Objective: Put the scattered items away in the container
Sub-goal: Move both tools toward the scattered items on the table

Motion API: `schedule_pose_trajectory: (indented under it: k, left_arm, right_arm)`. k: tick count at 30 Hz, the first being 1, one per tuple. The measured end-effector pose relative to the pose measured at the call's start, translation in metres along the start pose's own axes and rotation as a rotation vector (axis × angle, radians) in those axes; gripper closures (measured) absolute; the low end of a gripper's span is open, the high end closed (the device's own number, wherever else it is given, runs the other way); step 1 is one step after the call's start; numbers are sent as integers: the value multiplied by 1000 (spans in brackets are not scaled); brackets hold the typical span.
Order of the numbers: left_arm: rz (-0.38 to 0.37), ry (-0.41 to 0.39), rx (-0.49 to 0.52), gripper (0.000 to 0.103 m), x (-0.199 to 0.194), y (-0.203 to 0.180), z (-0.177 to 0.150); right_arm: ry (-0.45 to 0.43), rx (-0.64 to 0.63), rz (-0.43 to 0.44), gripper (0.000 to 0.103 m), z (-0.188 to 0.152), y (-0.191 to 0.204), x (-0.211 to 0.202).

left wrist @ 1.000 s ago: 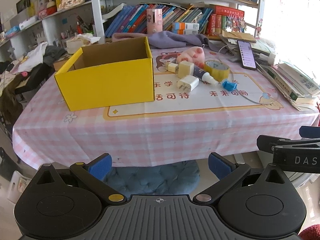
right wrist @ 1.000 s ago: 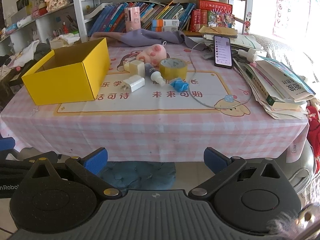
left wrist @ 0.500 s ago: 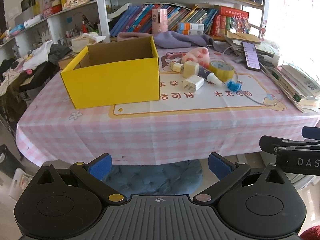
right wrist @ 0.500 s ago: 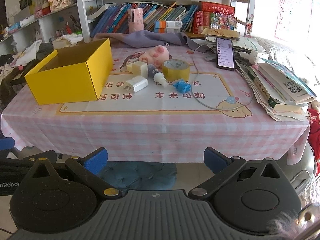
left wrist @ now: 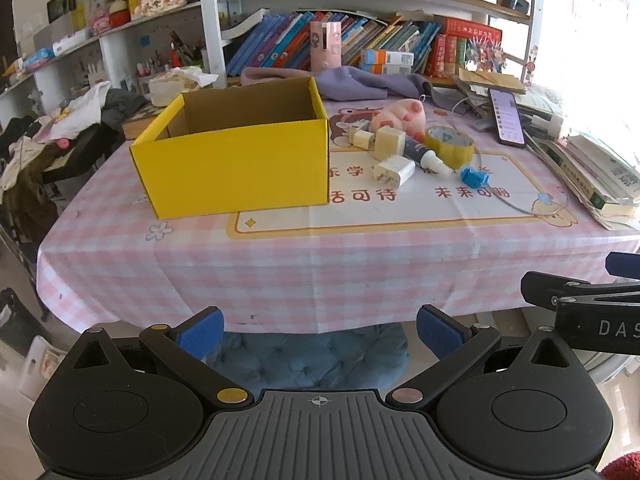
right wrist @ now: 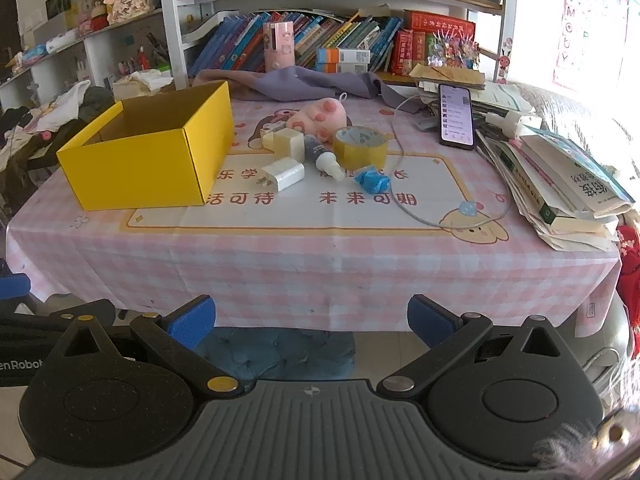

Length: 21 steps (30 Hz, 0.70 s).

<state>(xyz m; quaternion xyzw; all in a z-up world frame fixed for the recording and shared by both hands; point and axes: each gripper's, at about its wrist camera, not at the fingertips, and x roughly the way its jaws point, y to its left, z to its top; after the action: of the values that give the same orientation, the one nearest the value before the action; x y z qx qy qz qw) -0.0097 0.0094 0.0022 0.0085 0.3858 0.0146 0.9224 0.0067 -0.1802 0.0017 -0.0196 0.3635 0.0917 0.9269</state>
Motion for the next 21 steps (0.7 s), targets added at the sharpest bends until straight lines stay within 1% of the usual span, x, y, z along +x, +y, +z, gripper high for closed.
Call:
schedule_pose_trajectory:
  k: [7, 21]
  left_arm:
    - [5, -2, -3, 0, 4, 2, 4]
    - [30, -2, -32, 0, 19, 11, 18]
  right_arm:
    - [-10, -8, 1, 0, 1, 4, 2]
    - [-3, -38, 36, 0, 24, 6, 26]
